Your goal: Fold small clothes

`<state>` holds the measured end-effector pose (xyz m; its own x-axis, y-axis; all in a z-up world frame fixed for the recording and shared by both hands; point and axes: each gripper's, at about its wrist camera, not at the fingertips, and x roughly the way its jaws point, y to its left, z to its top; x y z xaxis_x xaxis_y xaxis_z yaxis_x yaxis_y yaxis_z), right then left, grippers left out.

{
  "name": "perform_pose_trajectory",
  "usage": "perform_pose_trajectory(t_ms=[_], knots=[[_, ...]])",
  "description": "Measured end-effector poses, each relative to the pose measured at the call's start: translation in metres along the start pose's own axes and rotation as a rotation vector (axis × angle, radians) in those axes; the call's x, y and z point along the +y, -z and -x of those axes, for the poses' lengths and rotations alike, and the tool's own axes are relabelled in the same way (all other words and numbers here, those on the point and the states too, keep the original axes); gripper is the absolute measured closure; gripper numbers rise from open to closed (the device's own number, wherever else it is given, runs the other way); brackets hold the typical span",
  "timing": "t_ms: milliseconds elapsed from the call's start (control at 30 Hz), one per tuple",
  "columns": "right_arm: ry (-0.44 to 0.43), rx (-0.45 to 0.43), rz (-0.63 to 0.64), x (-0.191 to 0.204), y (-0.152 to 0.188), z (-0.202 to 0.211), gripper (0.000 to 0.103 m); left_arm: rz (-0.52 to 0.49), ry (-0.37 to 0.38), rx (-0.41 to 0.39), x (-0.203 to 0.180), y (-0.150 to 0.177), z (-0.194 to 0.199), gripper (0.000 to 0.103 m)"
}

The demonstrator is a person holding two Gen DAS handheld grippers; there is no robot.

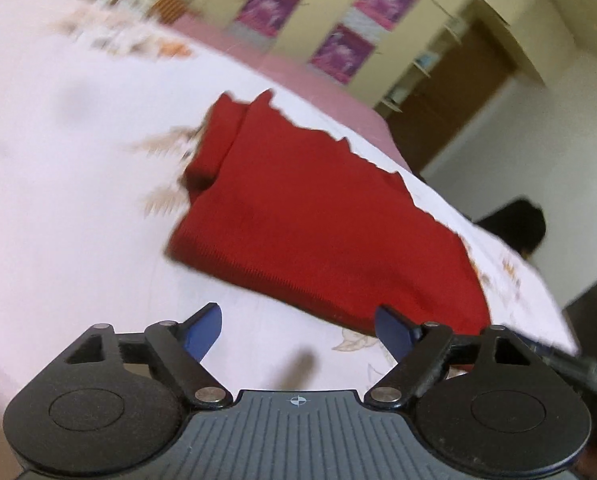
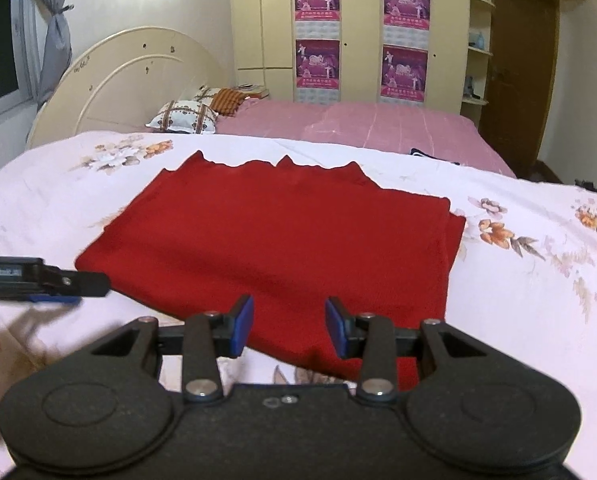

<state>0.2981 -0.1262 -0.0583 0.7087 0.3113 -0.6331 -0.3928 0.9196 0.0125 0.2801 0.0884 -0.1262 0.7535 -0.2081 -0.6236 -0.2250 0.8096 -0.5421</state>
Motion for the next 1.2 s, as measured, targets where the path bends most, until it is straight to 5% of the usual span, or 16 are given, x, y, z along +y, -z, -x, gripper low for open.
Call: perform_pose_trajectory(t_ms=[400,667,800,1200], knots=[[-0.002,0.026,-0.177,-0.011,0.011,-0.001,0.064,0.081,0.021,-0.001,0.01,0.002,-0.008,0.019],[0.0,0.025,-0.206,-0.016,0.016,0.0,0.064,0.446,0.147,-0.074,0.044,0.003,-0.019,0.021],[-0.007,0.022,-0.209,-0.018,0.012,-0.003,0.064,0.565,0.116,-0.116,0.049,0.009,-0.023,0.039],[-0.033,0.016,-0.21,-0.022,-0.001,-0.018,0.064,0.617,0.141,-0.238,0.045,-0.003,-0.052,0.037]])
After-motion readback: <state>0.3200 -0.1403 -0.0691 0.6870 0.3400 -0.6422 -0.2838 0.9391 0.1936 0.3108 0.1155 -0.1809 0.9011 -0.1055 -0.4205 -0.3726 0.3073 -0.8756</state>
